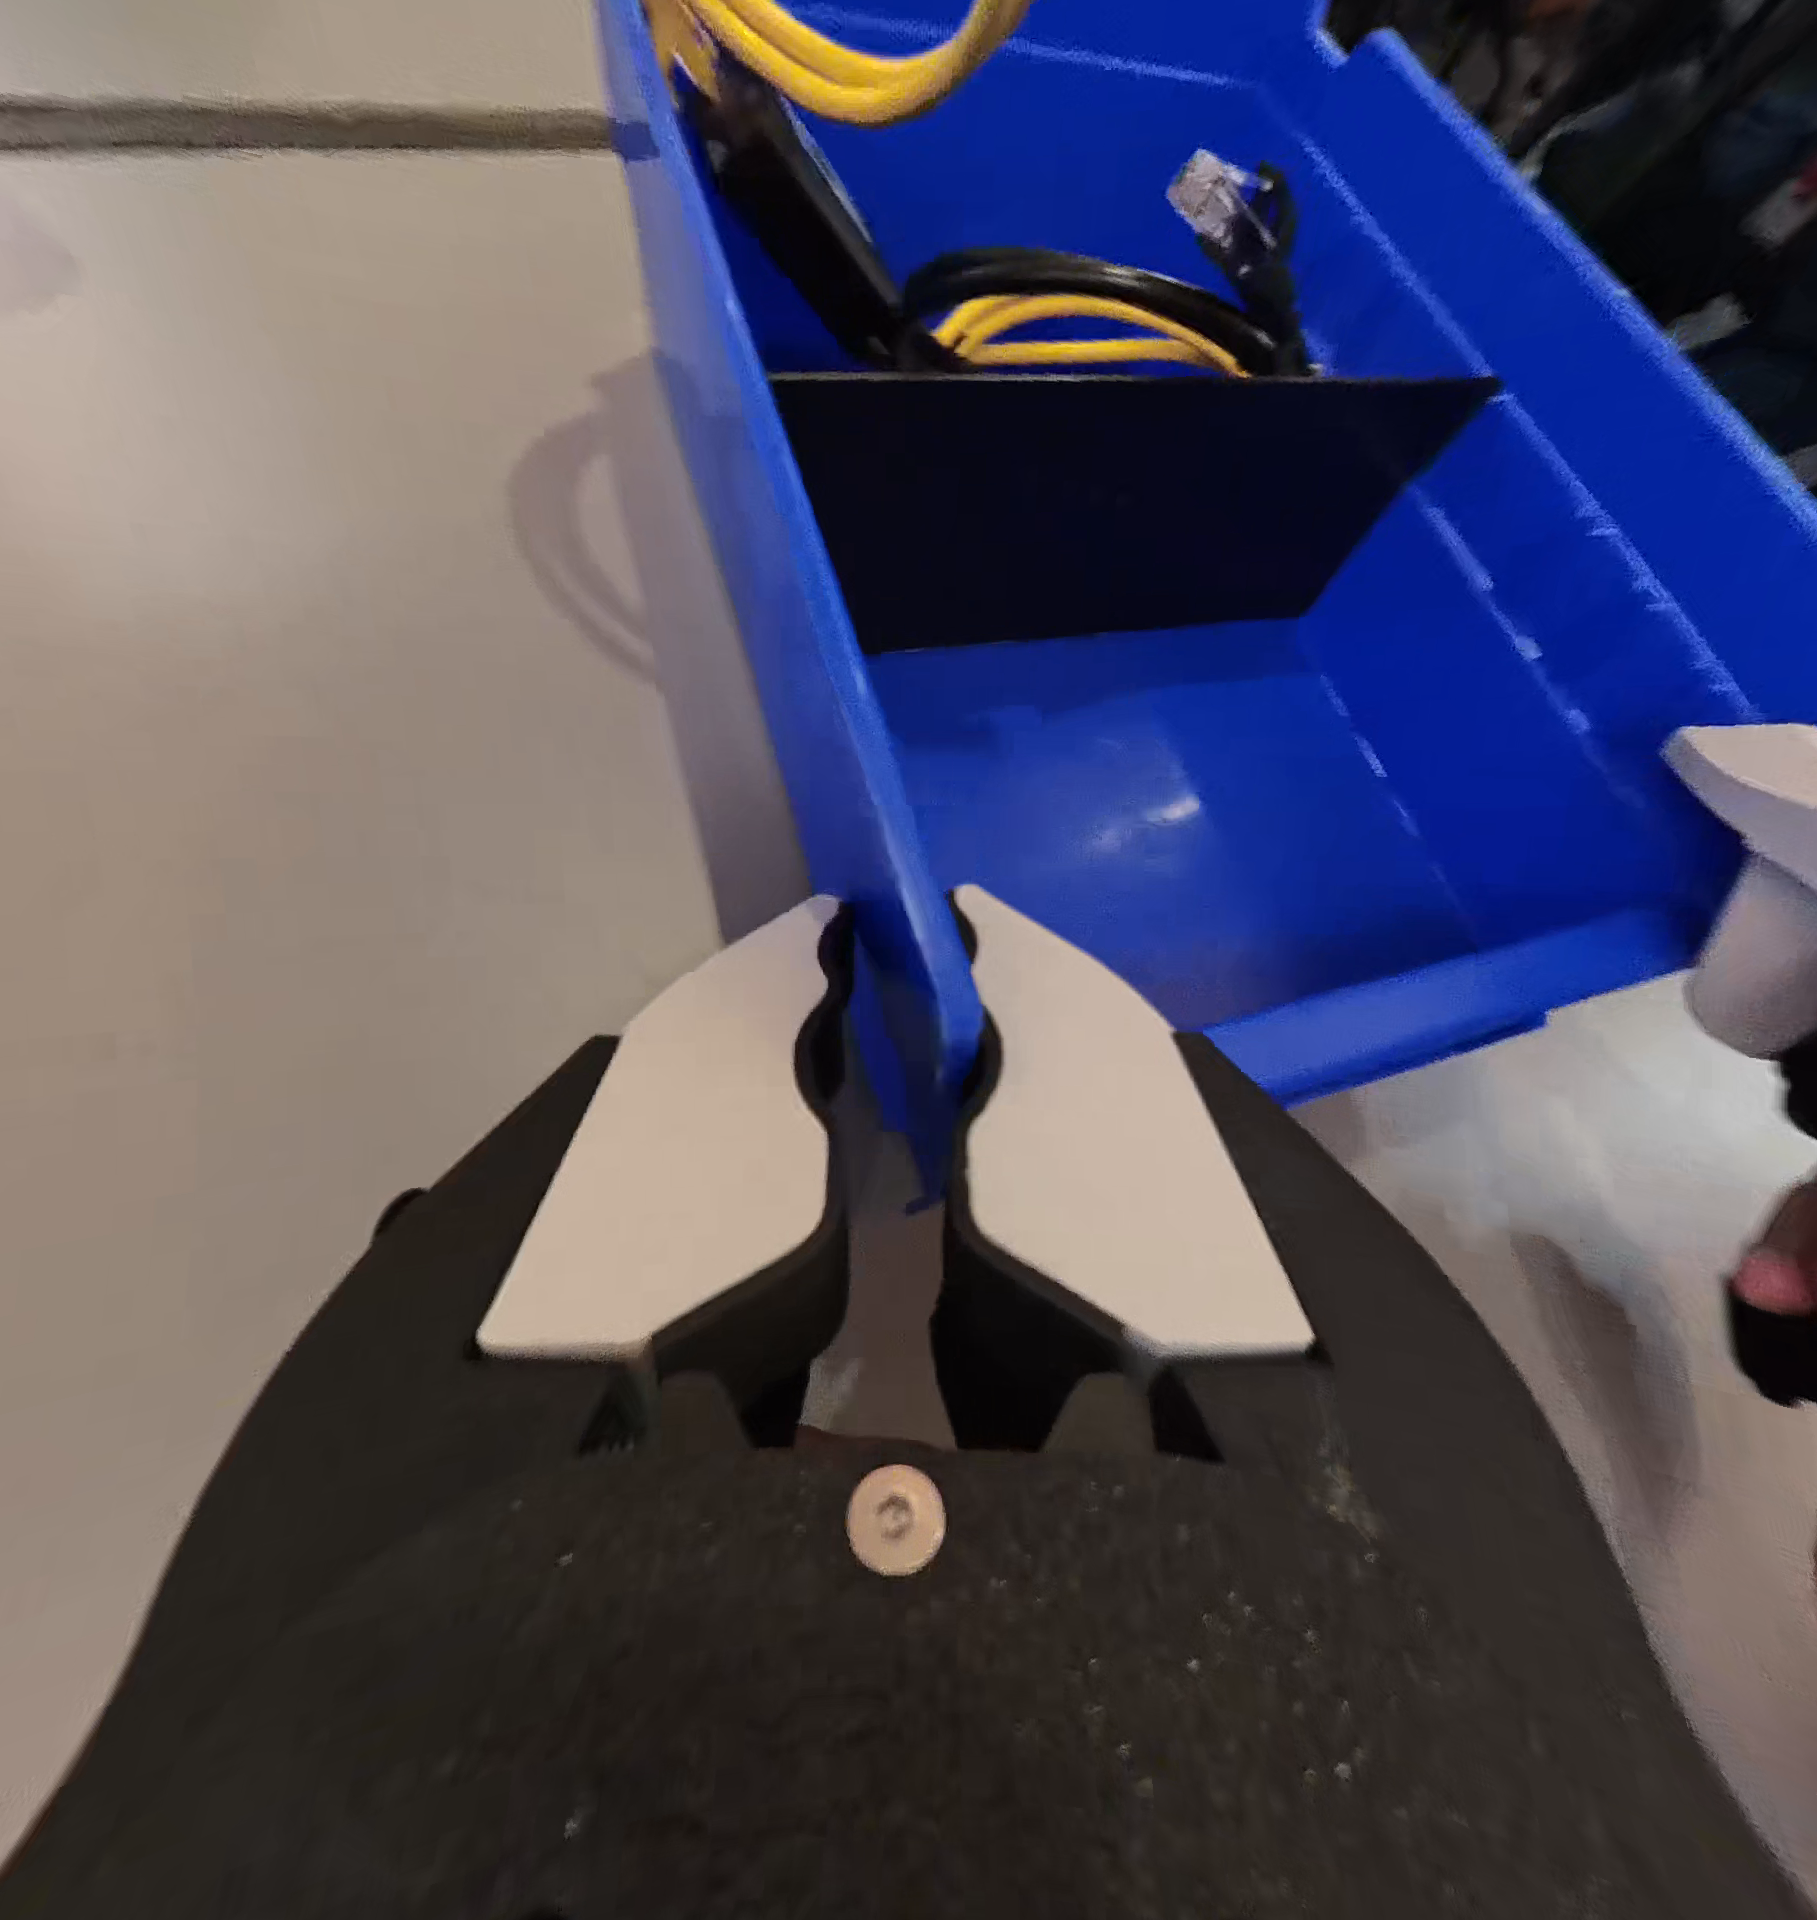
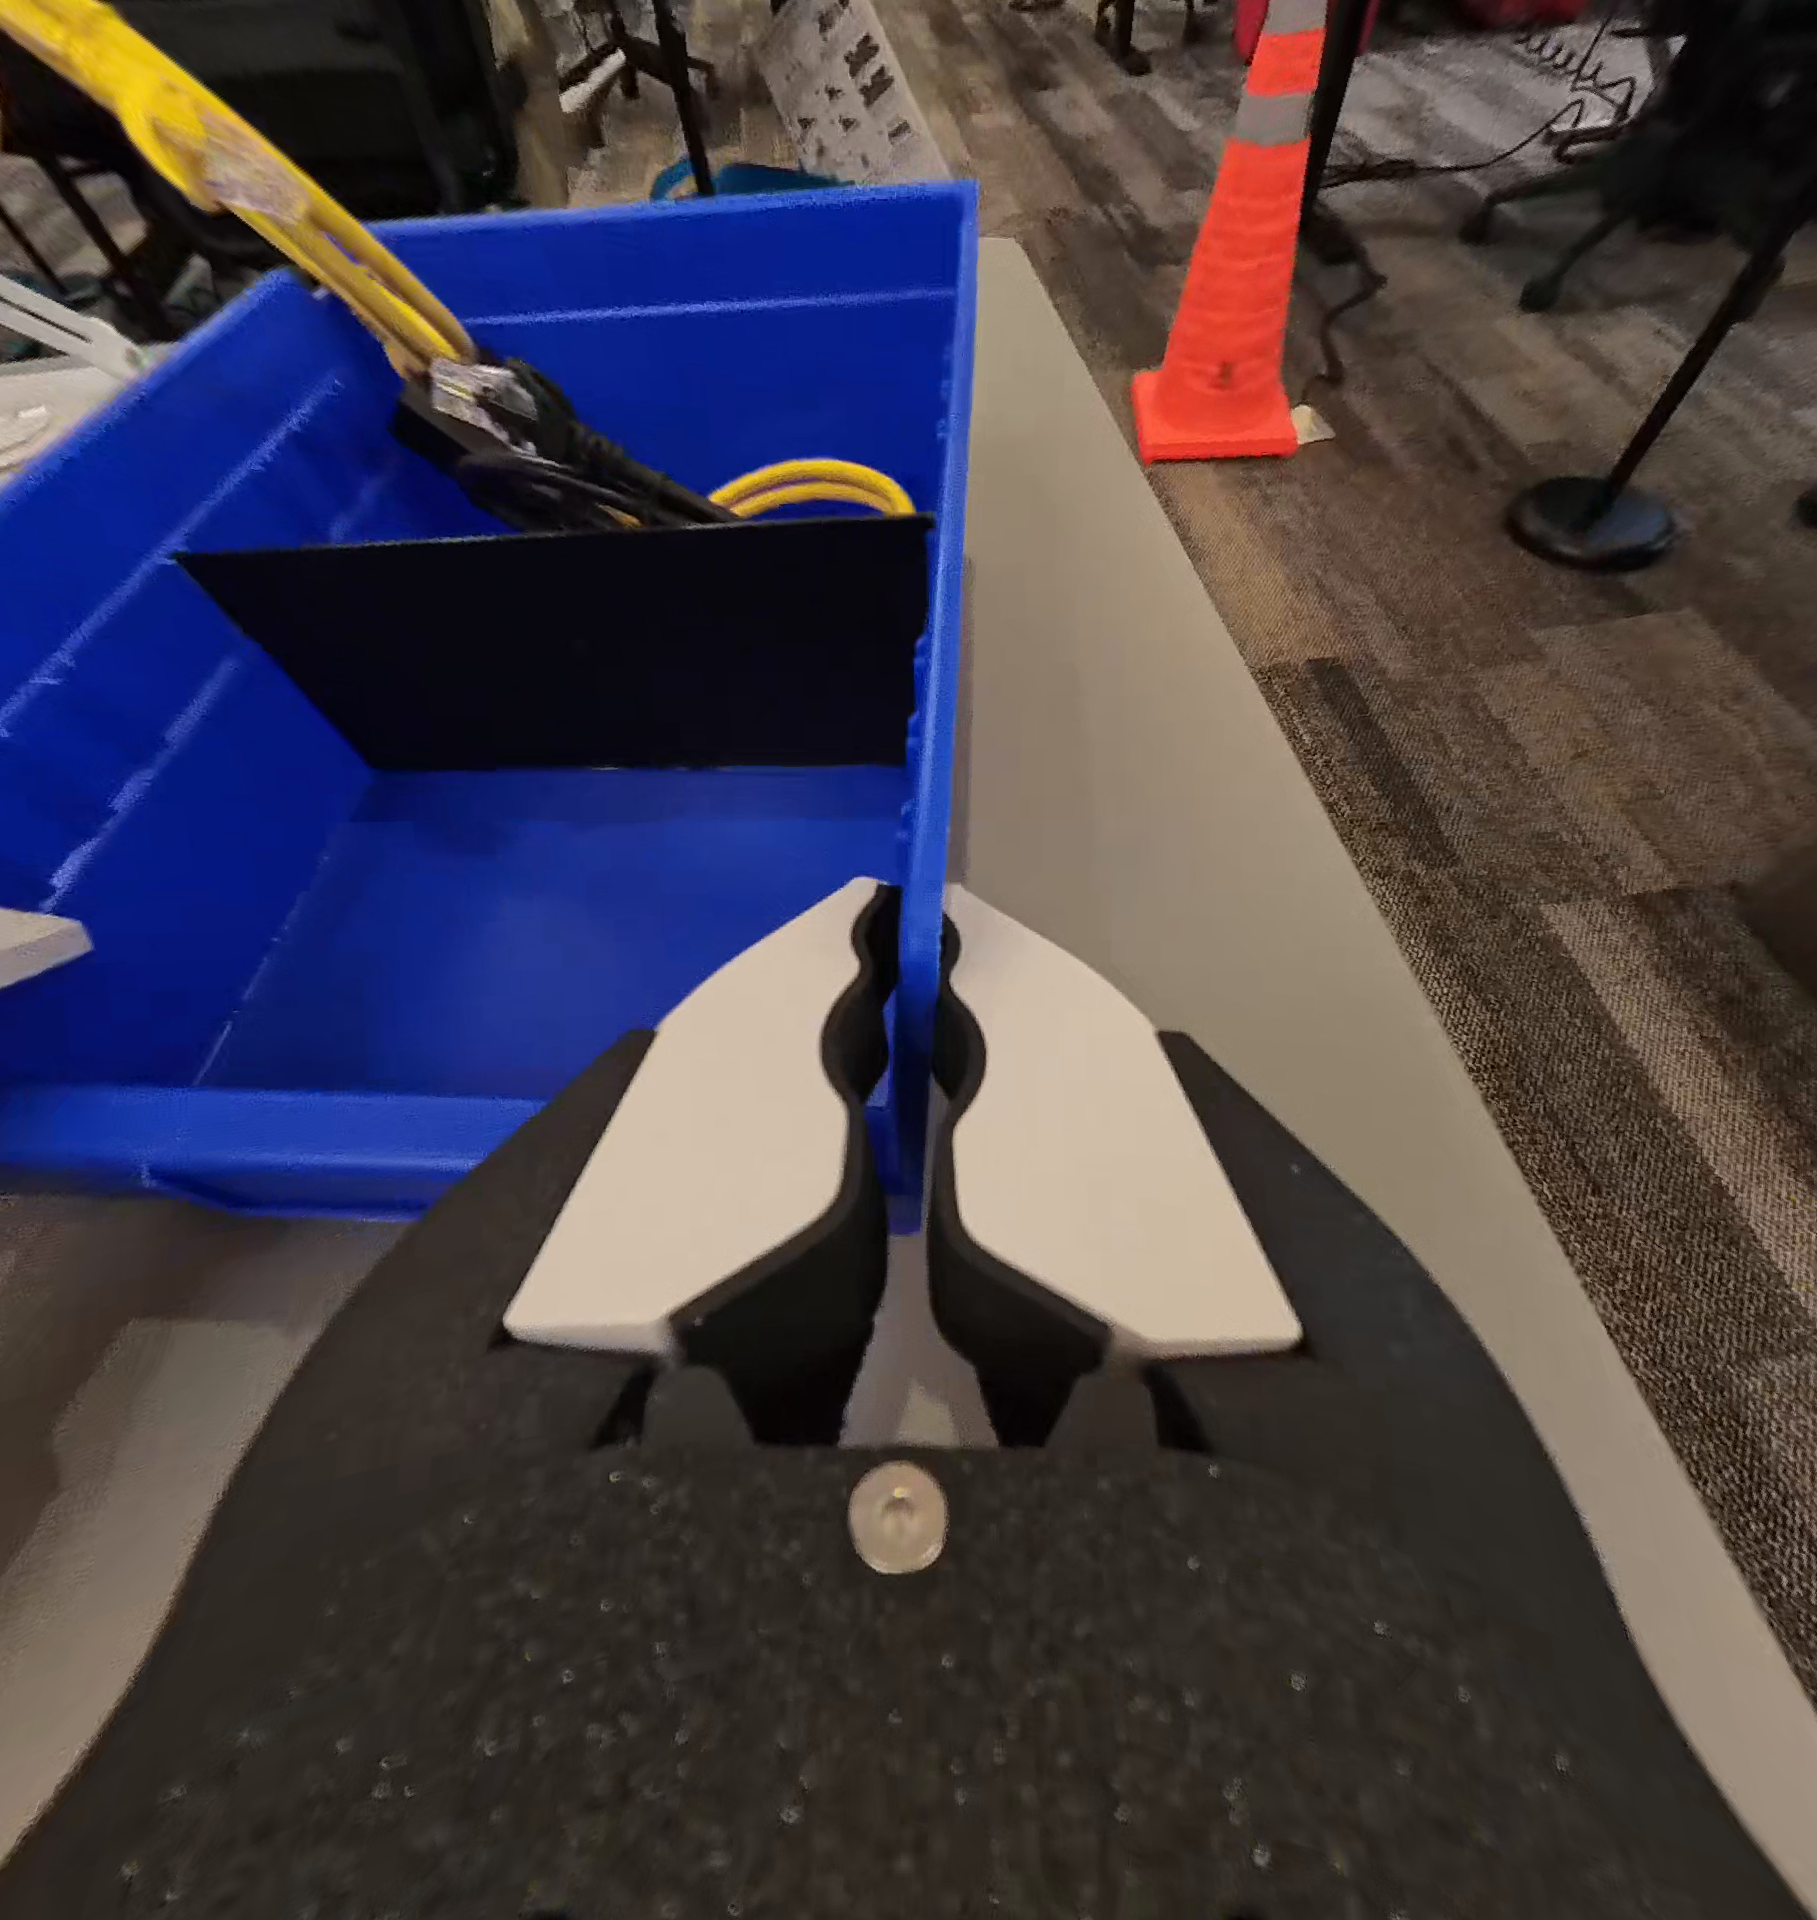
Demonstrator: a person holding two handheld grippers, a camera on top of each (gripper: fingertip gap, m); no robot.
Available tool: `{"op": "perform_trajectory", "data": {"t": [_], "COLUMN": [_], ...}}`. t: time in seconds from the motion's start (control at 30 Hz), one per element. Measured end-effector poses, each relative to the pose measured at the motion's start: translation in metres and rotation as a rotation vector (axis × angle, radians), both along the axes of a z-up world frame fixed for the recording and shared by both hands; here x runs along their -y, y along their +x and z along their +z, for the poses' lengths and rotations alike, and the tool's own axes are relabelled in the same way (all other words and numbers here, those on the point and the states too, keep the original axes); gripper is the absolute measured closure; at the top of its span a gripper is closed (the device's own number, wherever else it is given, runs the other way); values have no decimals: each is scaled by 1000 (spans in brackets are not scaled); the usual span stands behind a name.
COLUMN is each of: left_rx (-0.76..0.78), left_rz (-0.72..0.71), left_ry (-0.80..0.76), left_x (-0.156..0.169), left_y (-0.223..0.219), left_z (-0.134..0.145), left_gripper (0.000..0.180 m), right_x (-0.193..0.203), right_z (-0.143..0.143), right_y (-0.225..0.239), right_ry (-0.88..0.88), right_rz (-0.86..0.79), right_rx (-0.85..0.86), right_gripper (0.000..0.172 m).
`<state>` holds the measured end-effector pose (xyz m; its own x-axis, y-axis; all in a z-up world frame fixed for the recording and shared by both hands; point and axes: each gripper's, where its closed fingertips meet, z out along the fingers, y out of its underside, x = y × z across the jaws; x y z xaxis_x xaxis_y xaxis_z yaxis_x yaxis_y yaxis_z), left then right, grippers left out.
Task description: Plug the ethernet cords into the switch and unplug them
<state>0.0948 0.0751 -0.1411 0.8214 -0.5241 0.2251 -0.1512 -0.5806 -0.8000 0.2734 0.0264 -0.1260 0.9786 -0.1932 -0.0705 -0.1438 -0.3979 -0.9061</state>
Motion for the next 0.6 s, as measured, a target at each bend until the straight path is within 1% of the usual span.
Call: {"op": "perform_trajectory", "data": {"t": [0.1,0.2,0.3,0.4,0.5,0.6], "left_rx": [-86,-123,-123,-136,-145,-157], "left_rz": [43,86,136,198,264,314], "left_ry": [70,159,199,209,193,146], "left_x": [-4,-5,-5,-7,-10,-13], "left_y": [-21,-54,-100,-160,-226,-286], "left_z": [10,27,48,59,55,38], "left_gripper": [173,177,178,177,177,177], "right_x": [1,0,-4,-17,-36,-52], "right_z": [17,40,58,67,66,52], "right_y": [-17,-47,-89,-145,-209,-270], "right_ry": [28,107,165,182,156,110], "right_rz": [-20,-4,41,107,193,244], "right_rx": [40,79,59,1,-11,-28], "right_gripper": [169,168,168,167,167,167]}}
